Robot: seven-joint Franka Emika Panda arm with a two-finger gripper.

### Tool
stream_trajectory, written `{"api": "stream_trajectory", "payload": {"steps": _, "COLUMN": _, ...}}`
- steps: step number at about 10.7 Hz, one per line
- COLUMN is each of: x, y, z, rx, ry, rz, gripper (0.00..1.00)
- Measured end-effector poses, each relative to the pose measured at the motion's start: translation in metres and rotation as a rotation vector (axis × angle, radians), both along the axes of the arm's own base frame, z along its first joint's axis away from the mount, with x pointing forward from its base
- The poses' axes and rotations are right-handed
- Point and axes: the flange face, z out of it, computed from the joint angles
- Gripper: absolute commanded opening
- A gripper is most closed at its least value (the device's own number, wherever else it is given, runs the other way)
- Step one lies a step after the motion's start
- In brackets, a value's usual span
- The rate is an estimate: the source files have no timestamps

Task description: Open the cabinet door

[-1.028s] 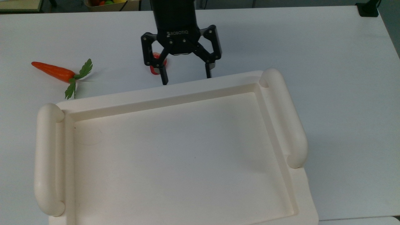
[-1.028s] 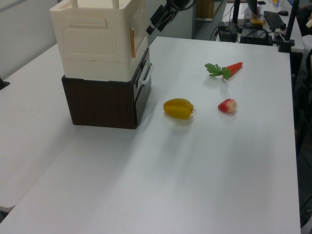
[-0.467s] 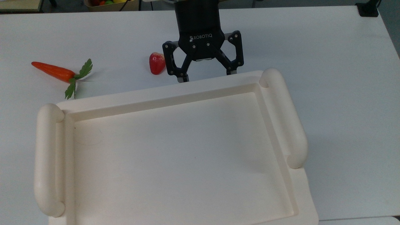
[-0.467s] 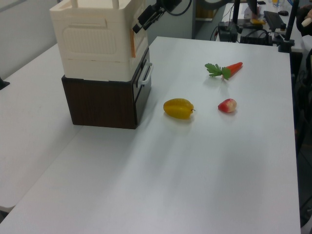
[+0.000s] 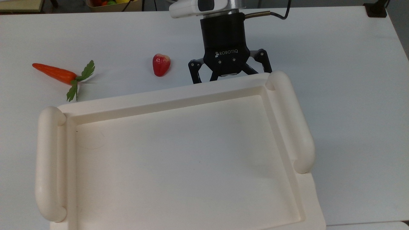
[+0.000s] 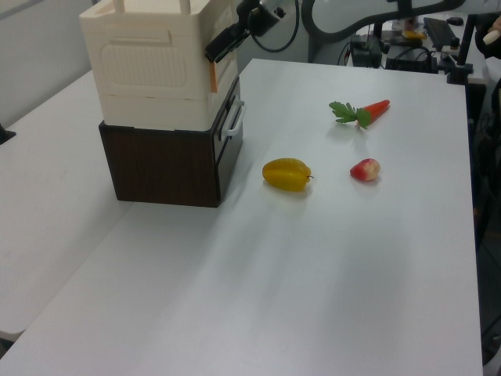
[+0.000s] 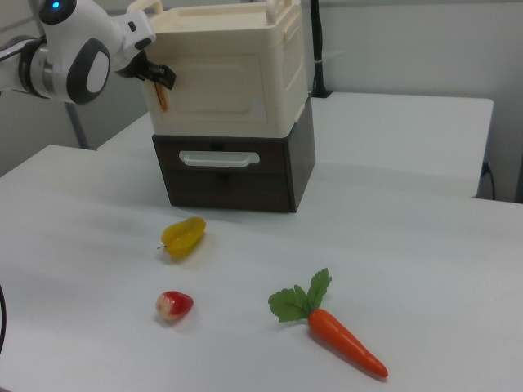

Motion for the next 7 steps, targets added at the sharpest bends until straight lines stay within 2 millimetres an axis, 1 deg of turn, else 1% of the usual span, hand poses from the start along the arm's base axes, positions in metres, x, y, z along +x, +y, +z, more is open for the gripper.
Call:
{"api": "stream_trajectory", "payload": {"steps": 3, "x": 0.0003, "y": -0.0013, "z": 0.0002, "rx": -0.003, "ry": -0.001, "rz": -0.002, "gripper": 0.0}}
{"api": "stream_trajectory", "payload": {"steps": 5, "x": -0.0012, "y": 0.0038, "z": 0.0017, "rx": -0.002, "ry": -0.003, "rz": 0.006, "gripper": 0.0}}
{"api": "stream_trajectory", "payload": {"steps": 7, "x": -0.0017, "y": 0.0034, "z": 0.0035, "rx": -0.001, "ry": -0.006, "rz": 0.006, "gripper": 0.0}}
